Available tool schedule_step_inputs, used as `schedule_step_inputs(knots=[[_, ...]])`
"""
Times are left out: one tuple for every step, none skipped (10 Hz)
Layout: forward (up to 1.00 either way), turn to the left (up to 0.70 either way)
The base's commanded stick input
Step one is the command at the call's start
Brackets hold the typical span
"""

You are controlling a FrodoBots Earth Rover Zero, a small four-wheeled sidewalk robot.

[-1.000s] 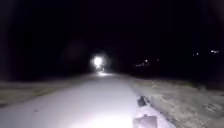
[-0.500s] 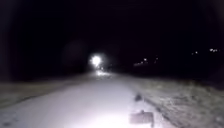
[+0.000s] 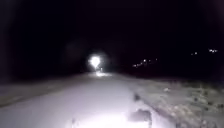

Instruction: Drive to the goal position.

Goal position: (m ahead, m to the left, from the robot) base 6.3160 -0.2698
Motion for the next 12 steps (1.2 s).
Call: schedule_step_inputs(knots=[[1.0,0.0],[1.0,0.0],[1.0,0.03],[1.0,0.1],[1.0,0.32],[1.0,0.39],[1.0,0.14],[1.0,0.0],[1.0,0.0],[1.0,0.0],[1.0,0.0],[1.0,0.0]])
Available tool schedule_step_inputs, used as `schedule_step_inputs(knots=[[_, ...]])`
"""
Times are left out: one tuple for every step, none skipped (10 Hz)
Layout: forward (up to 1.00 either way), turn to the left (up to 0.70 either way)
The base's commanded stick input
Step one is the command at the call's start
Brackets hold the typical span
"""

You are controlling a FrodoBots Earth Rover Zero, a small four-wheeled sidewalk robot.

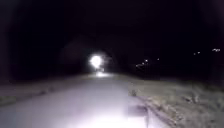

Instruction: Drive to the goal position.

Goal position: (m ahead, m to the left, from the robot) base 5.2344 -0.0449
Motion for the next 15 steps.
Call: schedule_step_inputs(knots=[[1.0,0.0],[1.0,0.0],[1.0,0.0],[1.0,0.0],[1.0,0.0],[1.0,0.0],[1.0,0.0],[1.0,0.0],[1.0,0.0],[1.0,0.21],[1.0,0.39],[1.0,0.24],[1.0,0.02],[1.0,0.0],[1.0,0.0]])
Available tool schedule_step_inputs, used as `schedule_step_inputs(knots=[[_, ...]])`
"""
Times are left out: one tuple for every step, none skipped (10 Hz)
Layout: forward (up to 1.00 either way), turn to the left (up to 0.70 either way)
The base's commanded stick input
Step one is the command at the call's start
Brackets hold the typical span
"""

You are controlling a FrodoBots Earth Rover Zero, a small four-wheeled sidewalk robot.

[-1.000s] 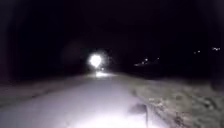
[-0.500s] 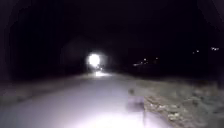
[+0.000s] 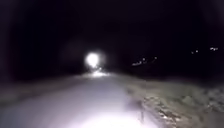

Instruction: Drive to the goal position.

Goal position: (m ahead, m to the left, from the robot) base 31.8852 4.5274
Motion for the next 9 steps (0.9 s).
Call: schedule_step_inputs(knots=[[1.0,0.0],[1.0,0.0],[1.0,0.0],[1.0,0.11],[1.0,0.31],[1.0,0.22],[1.0,0.05],[1.0,0.0],[1.0,0.0]])
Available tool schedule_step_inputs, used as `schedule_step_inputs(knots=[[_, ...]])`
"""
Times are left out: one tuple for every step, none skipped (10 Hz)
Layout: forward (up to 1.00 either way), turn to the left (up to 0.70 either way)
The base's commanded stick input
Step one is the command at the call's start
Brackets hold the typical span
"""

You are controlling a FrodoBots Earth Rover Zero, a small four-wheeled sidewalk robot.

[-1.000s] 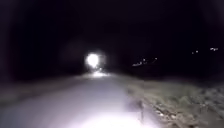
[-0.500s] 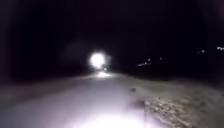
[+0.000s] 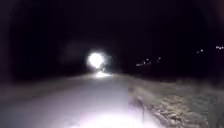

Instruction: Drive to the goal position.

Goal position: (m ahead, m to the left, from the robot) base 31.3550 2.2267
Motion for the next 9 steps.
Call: schedule_step_inputs(knots=[[1.0,0.0],[1.0,0.14],[1.0,0.37],[1.0,0.4],[1.0,0.4],[1.0,0.39],[1.0,0.34],[1.0,0.03],[1.0,0.0]])
